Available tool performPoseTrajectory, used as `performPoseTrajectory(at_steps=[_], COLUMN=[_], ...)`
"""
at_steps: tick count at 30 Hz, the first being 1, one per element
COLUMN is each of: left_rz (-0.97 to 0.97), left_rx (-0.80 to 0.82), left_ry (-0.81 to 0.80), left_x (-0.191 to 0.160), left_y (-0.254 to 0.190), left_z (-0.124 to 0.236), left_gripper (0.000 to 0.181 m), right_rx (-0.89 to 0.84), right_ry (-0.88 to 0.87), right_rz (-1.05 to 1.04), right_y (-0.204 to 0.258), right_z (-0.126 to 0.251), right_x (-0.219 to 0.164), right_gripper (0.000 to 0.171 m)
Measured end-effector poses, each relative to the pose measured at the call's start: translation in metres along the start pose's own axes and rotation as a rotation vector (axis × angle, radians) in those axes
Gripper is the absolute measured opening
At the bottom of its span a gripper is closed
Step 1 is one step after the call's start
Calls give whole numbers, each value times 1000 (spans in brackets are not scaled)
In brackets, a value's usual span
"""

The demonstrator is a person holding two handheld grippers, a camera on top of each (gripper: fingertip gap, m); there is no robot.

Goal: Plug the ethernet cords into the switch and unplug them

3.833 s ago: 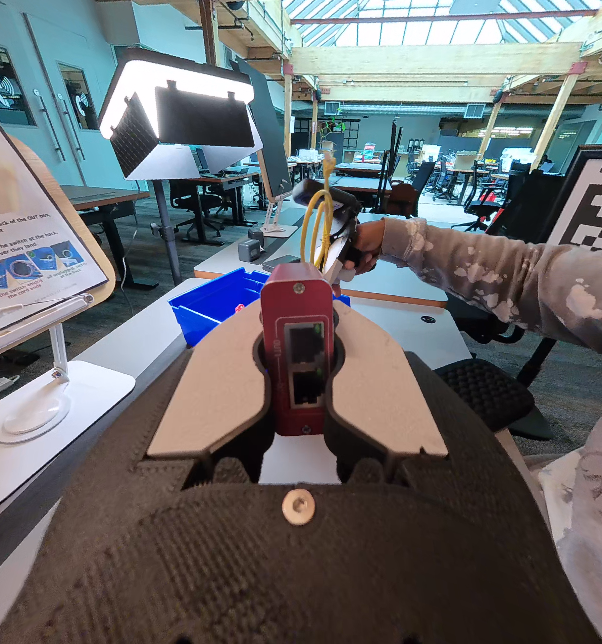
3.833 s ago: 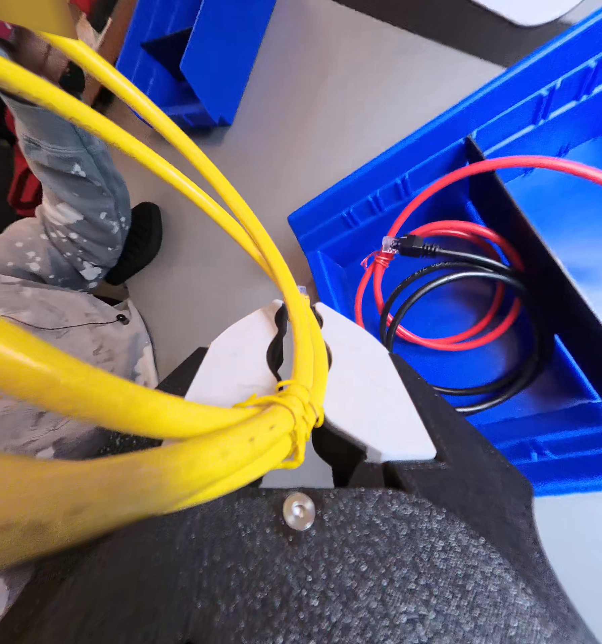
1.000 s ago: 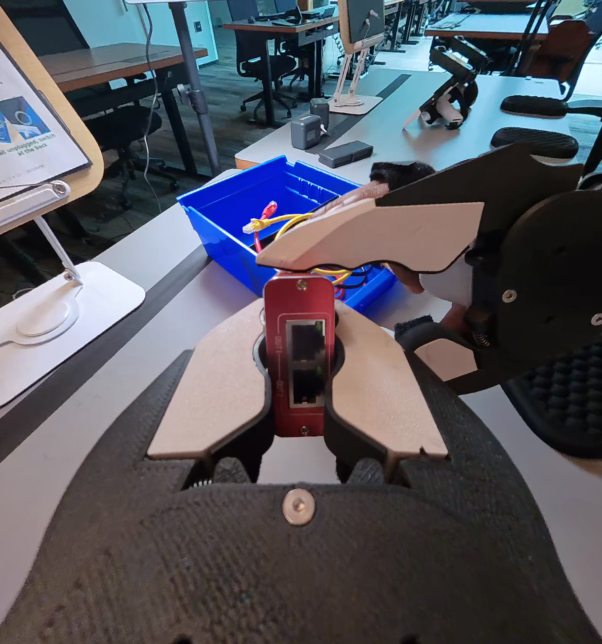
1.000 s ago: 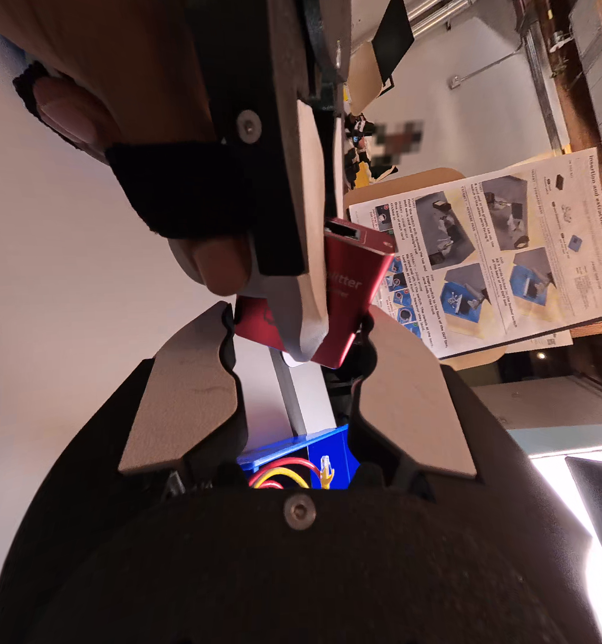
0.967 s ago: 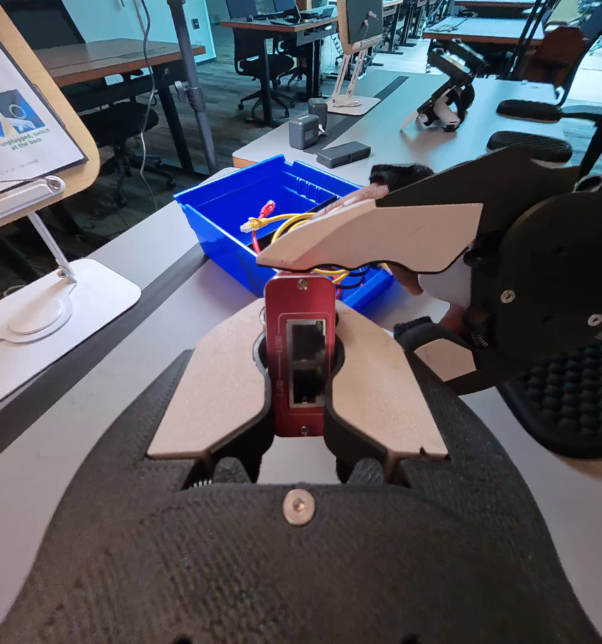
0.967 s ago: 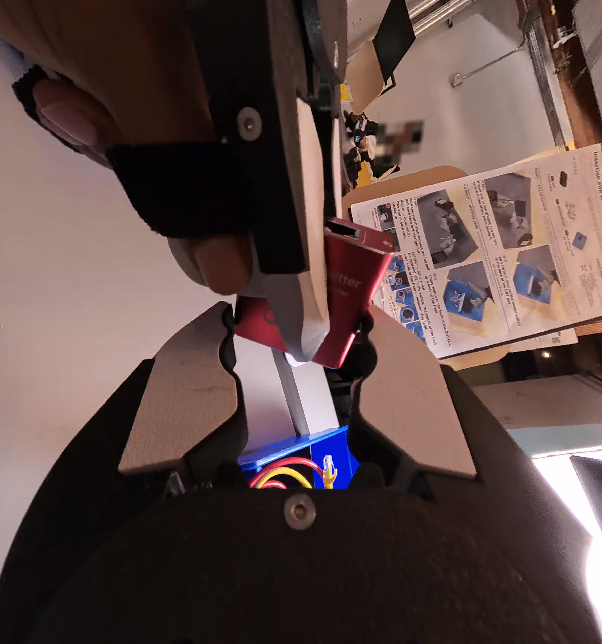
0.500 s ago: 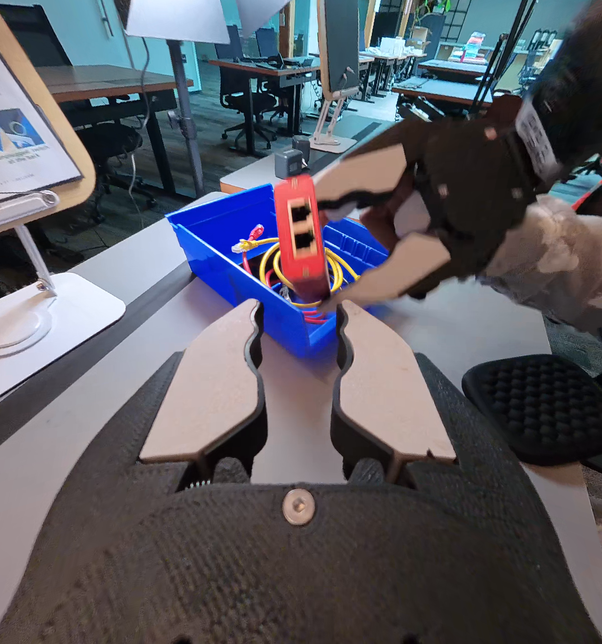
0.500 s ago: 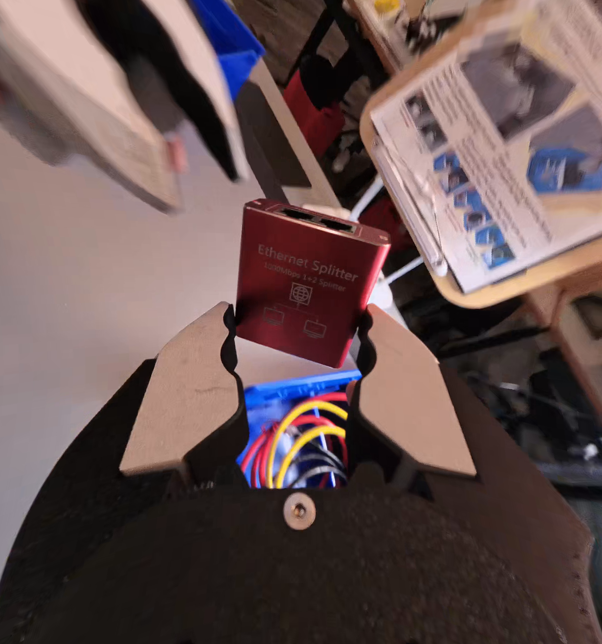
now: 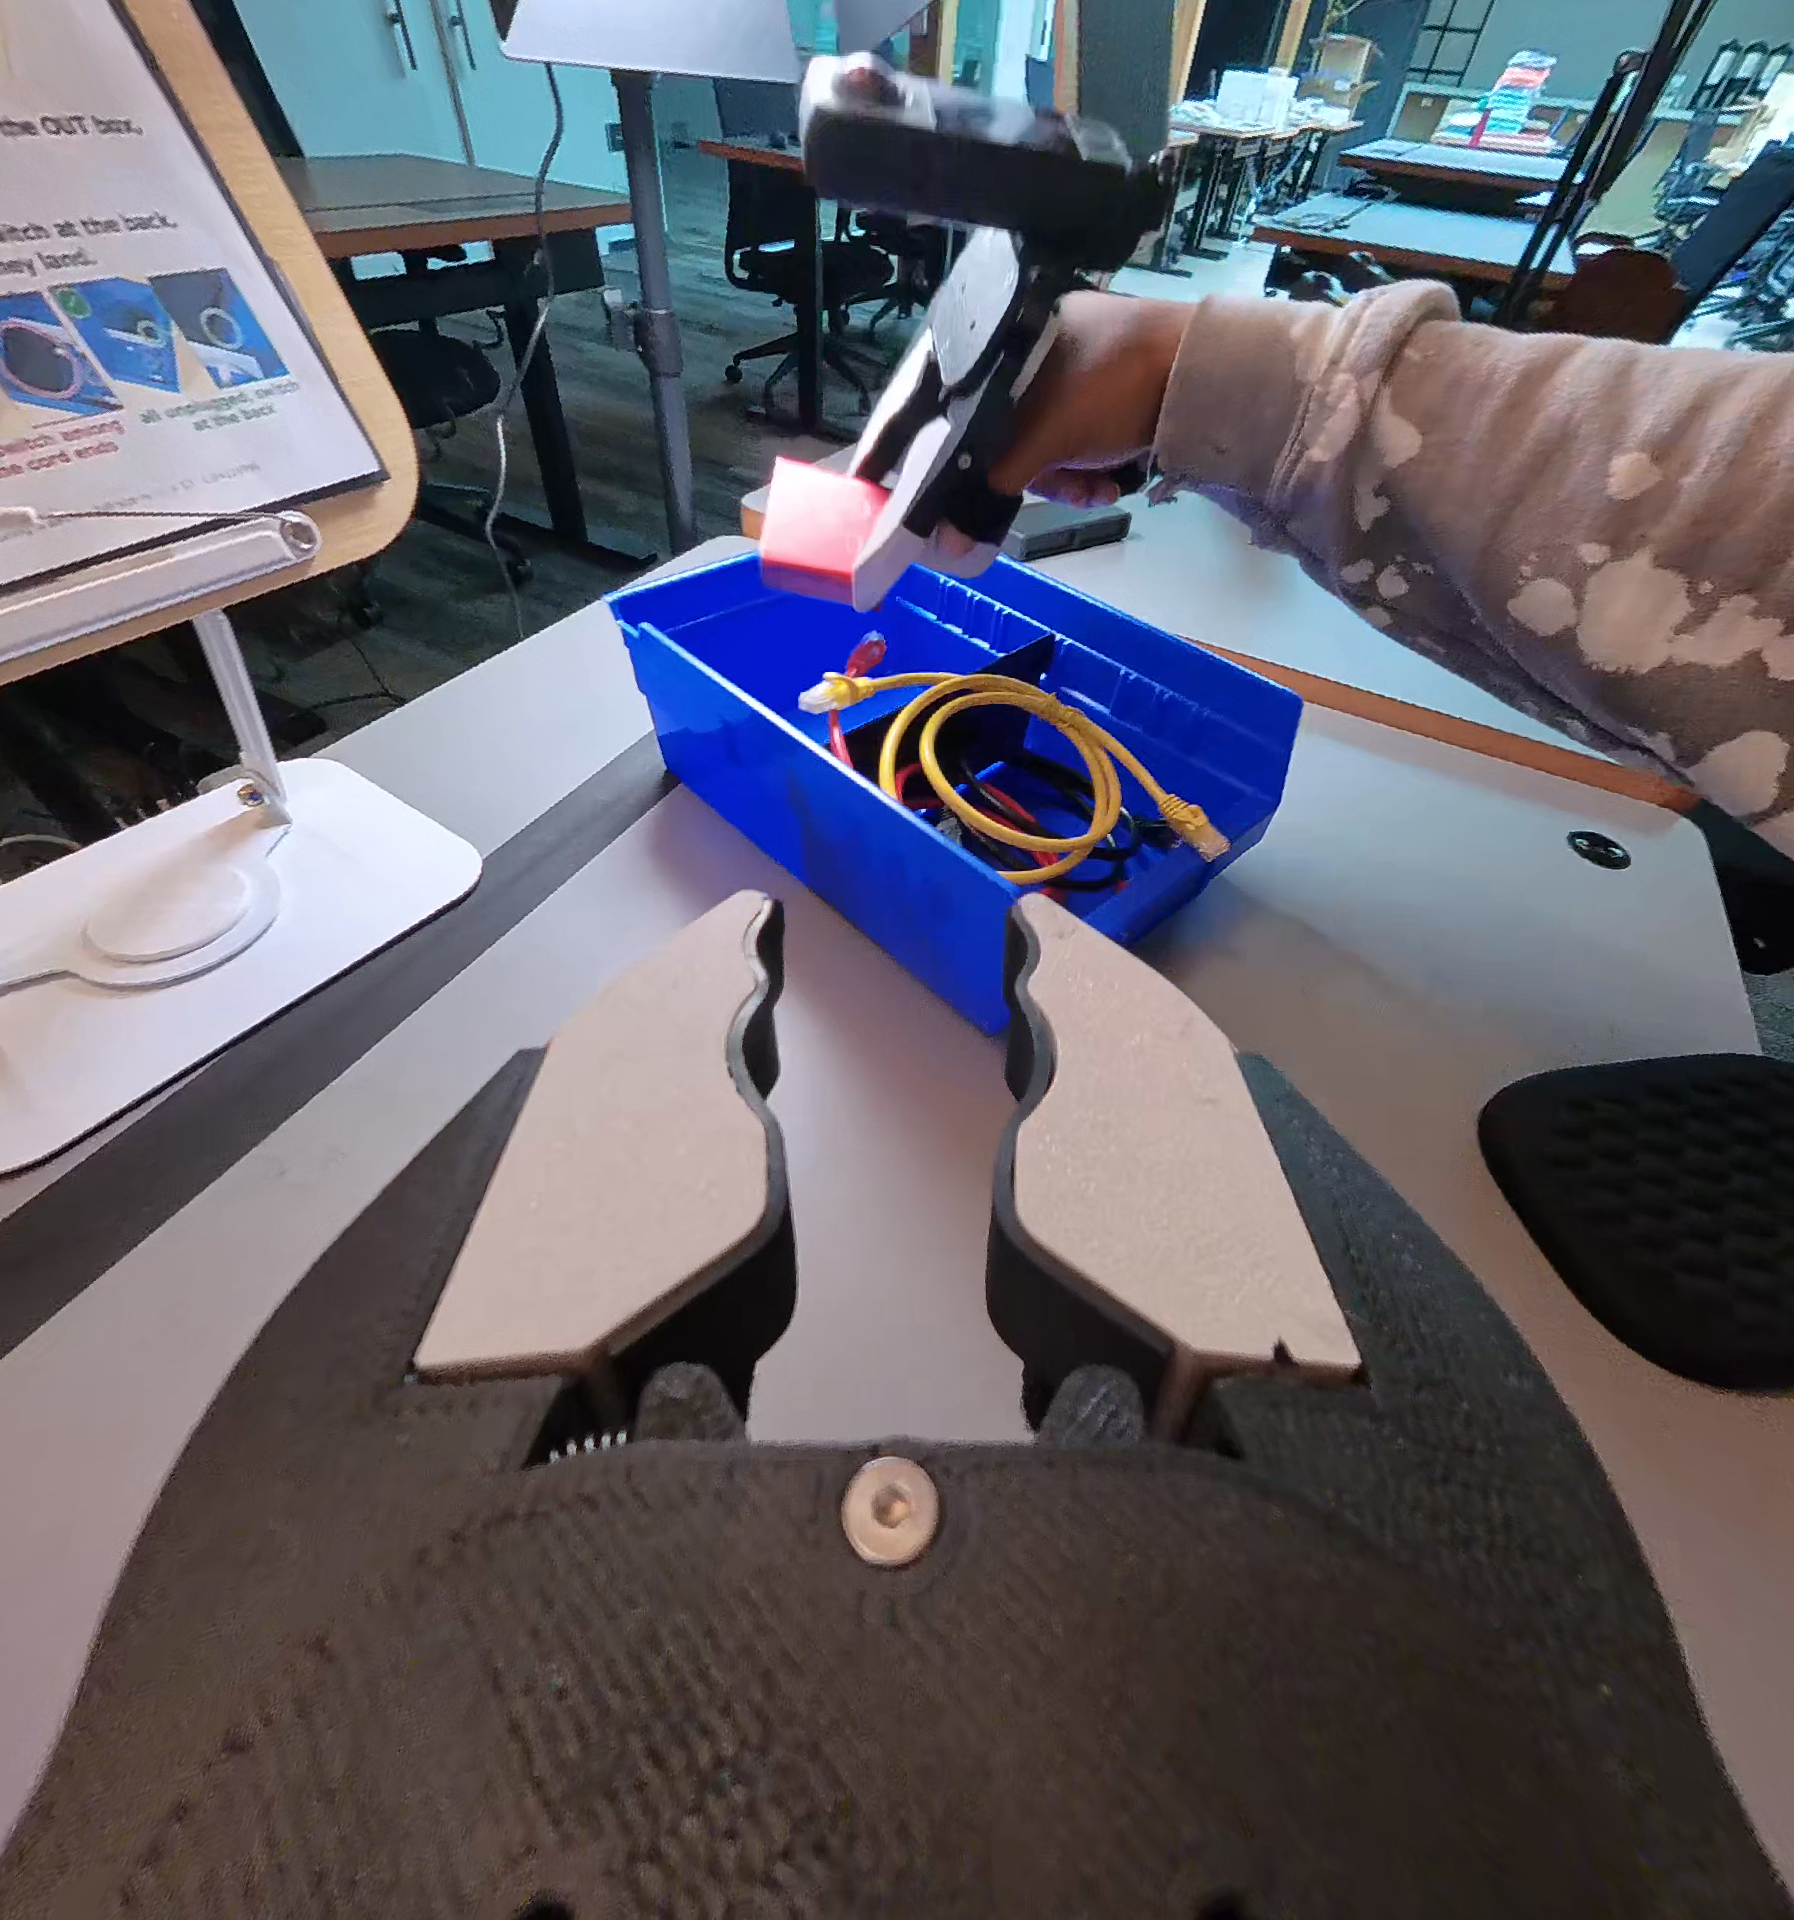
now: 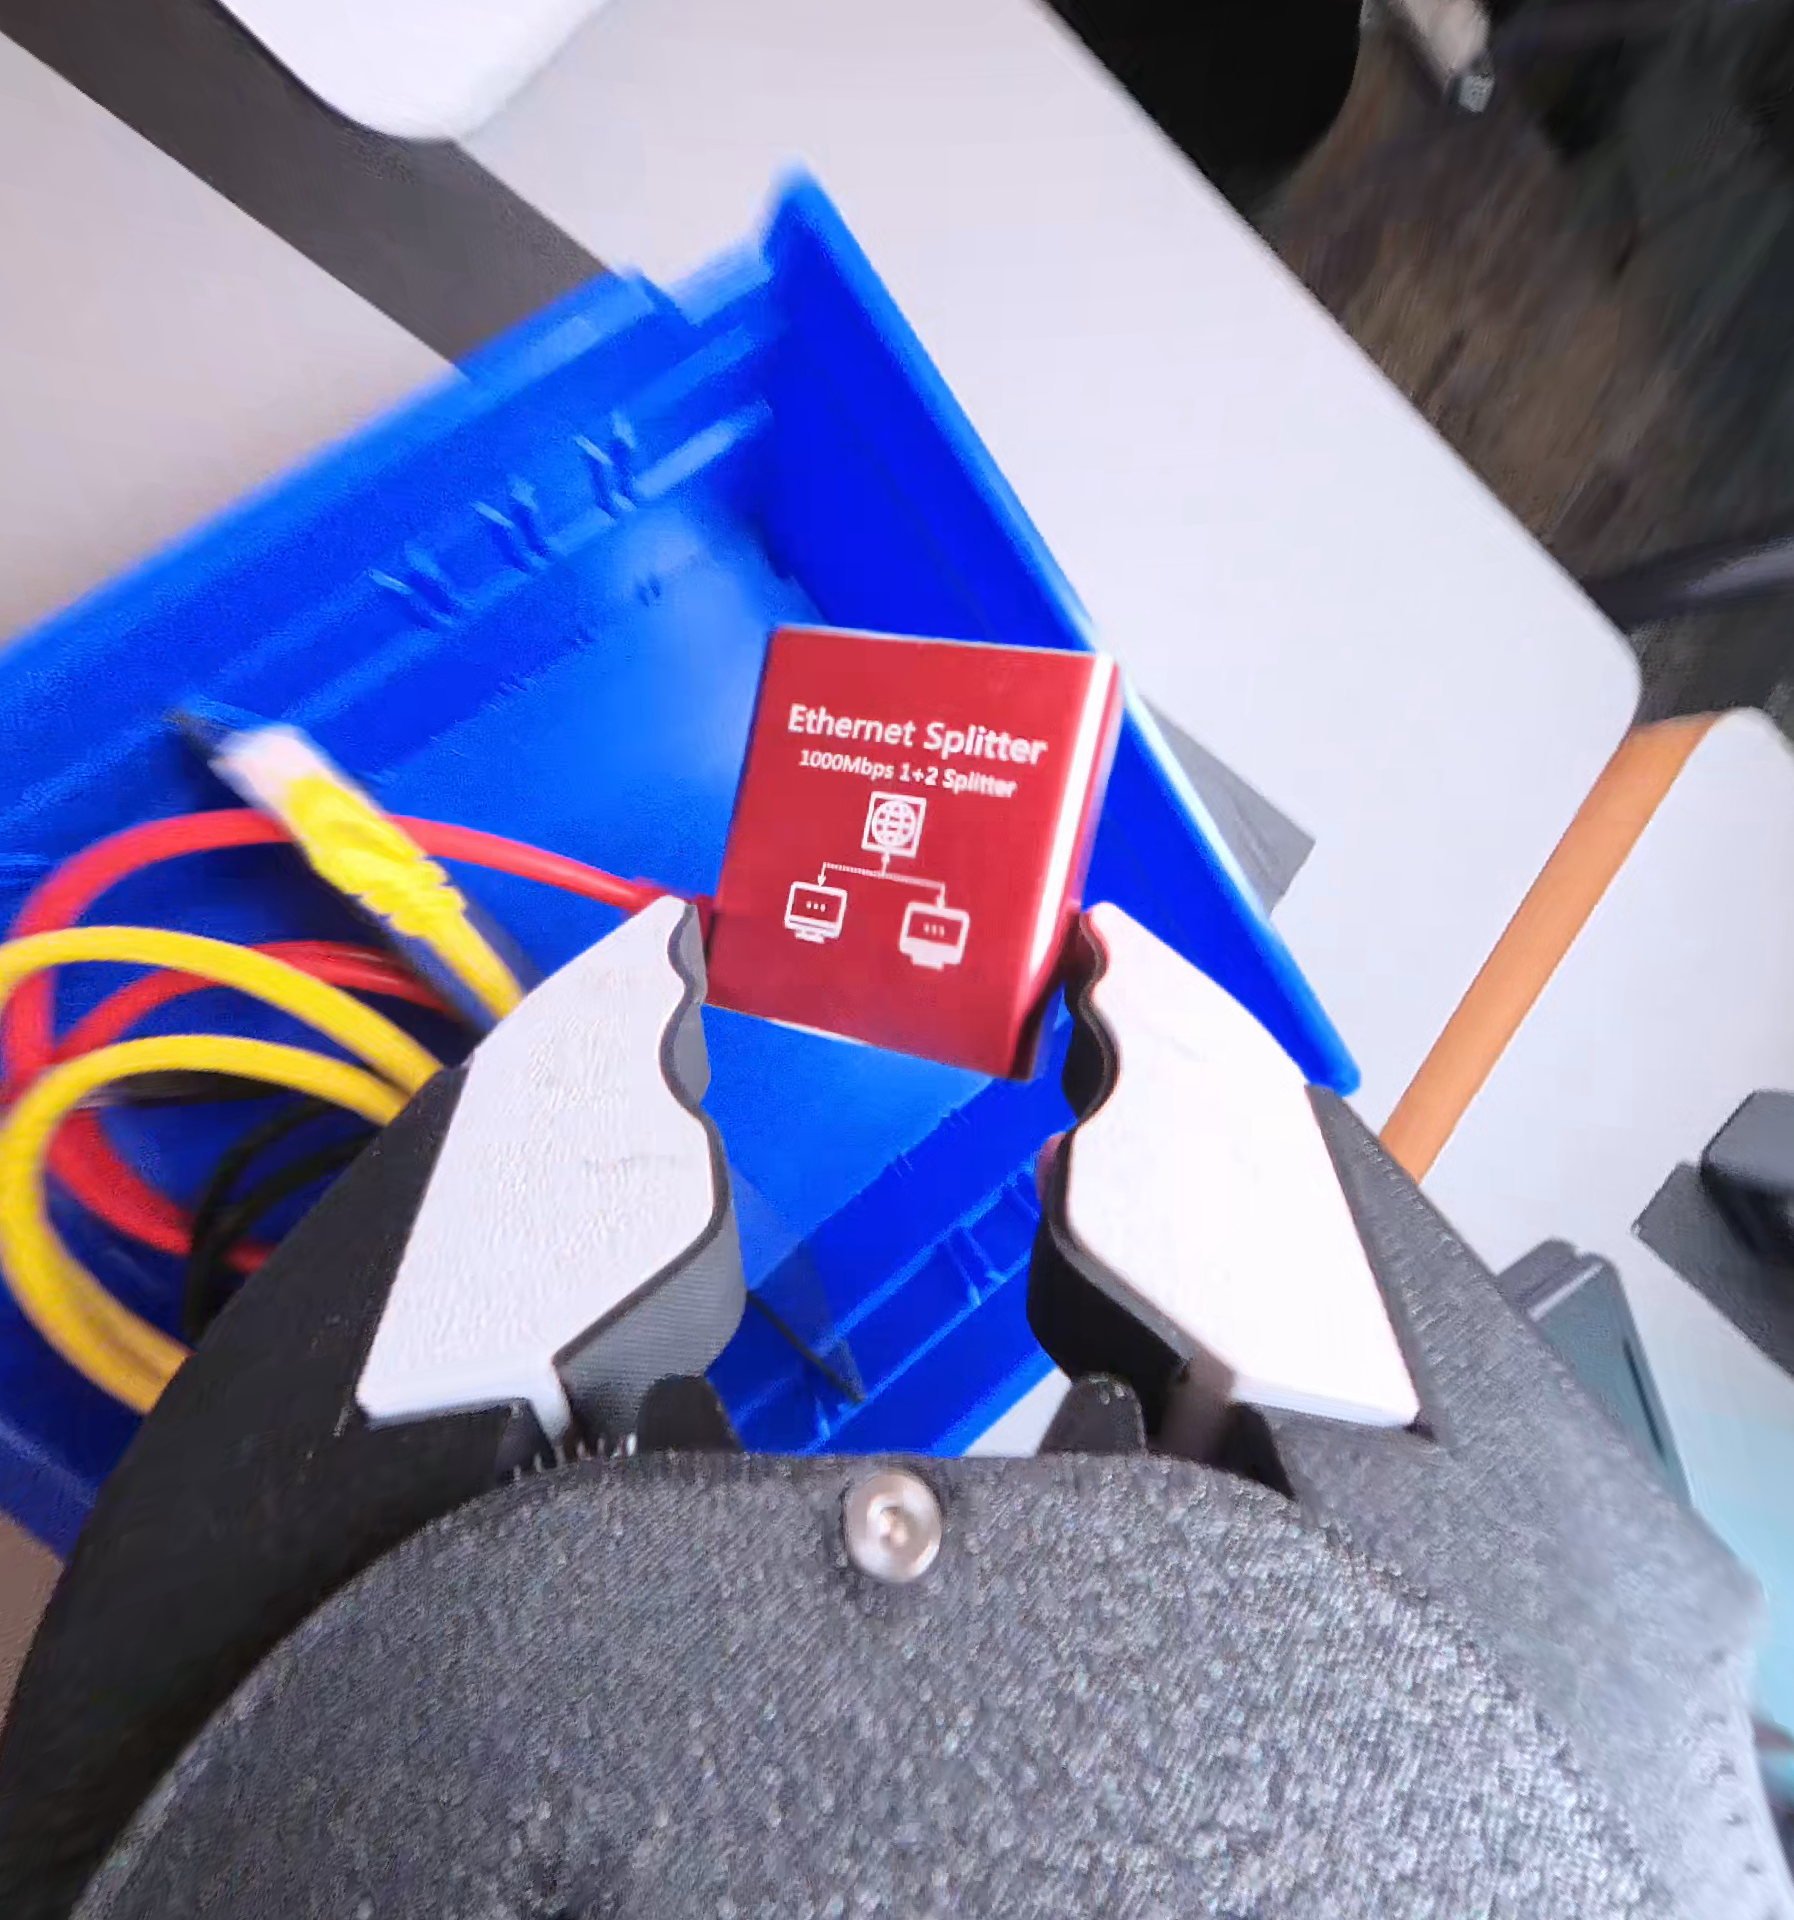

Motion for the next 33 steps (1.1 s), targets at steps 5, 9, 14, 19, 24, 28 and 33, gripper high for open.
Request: performPoseTrajectory(at_steps=[5,9,14,19,24,28,33], left_rz=[46,63,67,62,53,44,47], left_rx=[1,5,6,0,-15,-21,-22], left_ry=[9,24,31,35,46,52,54], left_x=[-5,-11,-14,-14,-17,-18,-20], left_y=[17,23,25,22,16,14,18], left_z=[-1,-4,-6,-7,-10,-11,-10], left_gripper=[39,40,39,39,39,39,38], right_rx=[-11,28,2,-17,-31,-18,-31], right_ry=[90,179,187,173,203,234,229], right_rz=[14,53,59,74,141,166,66], right_y=[-16,-10,-17,-17,-8,0,-8], right_z=[-30,-38,-35,-28,-30,-41,-50], right_x=[-19,-27,-32,-38,-44,-41,-36], right_gripper=[1,10,12,34,56,60,35])
Point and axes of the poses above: each gripper's, where its closed fingertips meet, z back along the fingers, x out of its top, y = z × x across the jaws, the point moved 1 cm from there along z, back along the fingers, and after that the axes turned 9 degrees about z, right-handed, at the moved point
